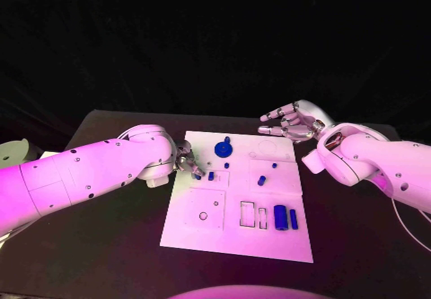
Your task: Assemble the parts on the task board
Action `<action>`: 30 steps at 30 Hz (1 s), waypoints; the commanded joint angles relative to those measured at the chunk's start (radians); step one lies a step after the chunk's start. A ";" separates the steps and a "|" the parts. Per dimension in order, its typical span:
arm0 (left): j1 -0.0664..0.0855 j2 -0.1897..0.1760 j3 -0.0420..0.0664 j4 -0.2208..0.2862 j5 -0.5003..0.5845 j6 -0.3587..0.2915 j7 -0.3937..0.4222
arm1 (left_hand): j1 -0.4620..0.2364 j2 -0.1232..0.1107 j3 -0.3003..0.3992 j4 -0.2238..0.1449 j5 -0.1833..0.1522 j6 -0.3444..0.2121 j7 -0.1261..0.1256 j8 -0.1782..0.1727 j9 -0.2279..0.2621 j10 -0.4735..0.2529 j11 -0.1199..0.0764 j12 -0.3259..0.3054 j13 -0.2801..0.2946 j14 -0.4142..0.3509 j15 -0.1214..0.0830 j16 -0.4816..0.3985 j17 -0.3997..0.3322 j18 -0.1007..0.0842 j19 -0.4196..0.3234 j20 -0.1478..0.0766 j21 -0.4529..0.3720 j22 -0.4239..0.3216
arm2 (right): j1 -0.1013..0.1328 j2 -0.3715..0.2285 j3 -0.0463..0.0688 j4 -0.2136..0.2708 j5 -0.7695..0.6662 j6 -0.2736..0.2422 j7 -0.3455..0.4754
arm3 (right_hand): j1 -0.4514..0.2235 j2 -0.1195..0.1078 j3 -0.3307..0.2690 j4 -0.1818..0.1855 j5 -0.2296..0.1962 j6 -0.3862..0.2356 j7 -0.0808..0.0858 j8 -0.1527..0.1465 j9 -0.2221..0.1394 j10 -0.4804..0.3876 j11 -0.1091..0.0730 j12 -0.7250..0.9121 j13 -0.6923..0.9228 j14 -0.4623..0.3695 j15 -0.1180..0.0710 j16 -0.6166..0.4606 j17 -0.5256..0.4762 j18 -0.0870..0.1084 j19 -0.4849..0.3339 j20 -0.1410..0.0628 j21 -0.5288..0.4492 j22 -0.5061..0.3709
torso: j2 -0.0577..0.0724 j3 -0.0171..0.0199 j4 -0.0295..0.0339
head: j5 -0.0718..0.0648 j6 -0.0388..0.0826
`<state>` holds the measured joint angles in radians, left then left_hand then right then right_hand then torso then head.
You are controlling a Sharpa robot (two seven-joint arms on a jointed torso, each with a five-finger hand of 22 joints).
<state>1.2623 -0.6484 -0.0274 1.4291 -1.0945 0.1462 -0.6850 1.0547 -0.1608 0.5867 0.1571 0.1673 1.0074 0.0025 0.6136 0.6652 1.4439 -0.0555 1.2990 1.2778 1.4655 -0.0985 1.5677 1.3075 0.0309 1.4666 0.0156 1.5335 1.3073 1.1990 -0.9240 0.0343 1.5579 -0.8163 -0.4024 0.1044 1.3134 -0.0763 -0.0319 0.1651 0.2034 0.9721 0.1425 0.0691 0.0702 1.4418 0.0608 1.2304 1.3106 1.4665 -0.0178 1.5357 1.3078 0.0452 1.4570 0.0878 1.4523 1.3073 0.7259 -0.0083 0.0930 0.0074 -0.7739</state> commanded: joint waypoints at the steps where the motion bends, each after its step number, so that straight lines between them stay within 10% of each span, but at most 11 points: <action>1: -0.007 0.003 -0.006 -0.002 0.014 0.040 -0.024 | -0.019 -0.002 -0.015 0.007 0.001 0.008 0.005 -0.006 -0.002 0.009 -0.002 0.004 0.002 0.105 -0.007 0.003 0.263 -0.021 0.087 -0.009 0.006 0.232 | -0.001 0.000 0.000 0.002 -0.008 0.012 0.001 | -0.003 0.007 -0.006 -0.001 0.005 0.009 0.001 -0.002 0.000 -0.003 -0.005 0.000 0.066 0.093 -0.001 -0.005 0.219 0.008 -0.002 -0.002 -0.006 0.018 | 0.000 -0.0001 0.0004 | 0.000 0.000; 19: -0.007 0.008 -0.005 -0.015 0.014 0.034 -0.027 | -0.045 -0.018 -0.101 0.049 0.002 0.026 0.001 -0.012 -0.012 0.018 -0.004 0.018 0.022 0.105 -0.009 0.003 0.263 -0.023 0.092 -0.011 0.014 0.240 | 0.000 -0.001 0.000 0.003 -0.008 0.017 -0.003 | -0.004 0.007 -0.008 -0.001 0.006 0.008 0.001 -0.003 0.000 -0.004 -0.005 -0.003 0.064 0.092 -0.001 -0.007 0.216 0.009 -0.004 -0.002 -0.008 0.014 | 0.000 -0.0011 0.0008 | -0.002 -0.001; 30: -0.007 0.002 -0.004 -0.015 0.014 0.014 -0.029 | -0.038 0.014 -0.405 0.134 -0.020 0.041 0.001 -0.015 -0.027 0.022 -0.004 0.019 0.033 0.105 -0.009 0.003 0.263 -0.025 0.094 -0.011 0.019 0.246 | 0.000 -0.001 0.000 0.002 -0.008 0.019 -0.003 | -0.006 0.007 -0.010 0.001 0.007 0.008 0.001 -0.003 0.000 -0.004 -0.005 -0.004 0.063 0.092 -0.001 -0.008 0.215 0.009 -0.005 -0.002 -0.009 0.012 | 0.000 -0.0016 0.0008 | -0.002 0.000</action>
<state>1.2597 -0.6443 -0.0280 1.4159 -1.0851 0.1520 -0.6877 1.0156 -0.1541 0.1949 0.2896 0.1498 1.0420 0.0033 0.5991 0.6387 1.4599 -0.0608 1.3160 1.3081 1.4655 -0.0984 1.5677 1.3073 0.0207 1.4658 0.0094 1.5490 1.3080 1.1991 -0.9256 0.0343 1.5595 -0.8163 -0.3985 0.1015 1.3134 -0.0763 -0.0376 0.1659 0.2033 0.9721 0.1425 0.0690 0.0702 1.4418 0.0608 1.2304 1.3100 1.4665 -0.0178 1.5316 1.3075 0.0452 1.4570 0.0879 1.4484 1.3079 0.7255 -0.0095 0.0940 0.0059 -0.7745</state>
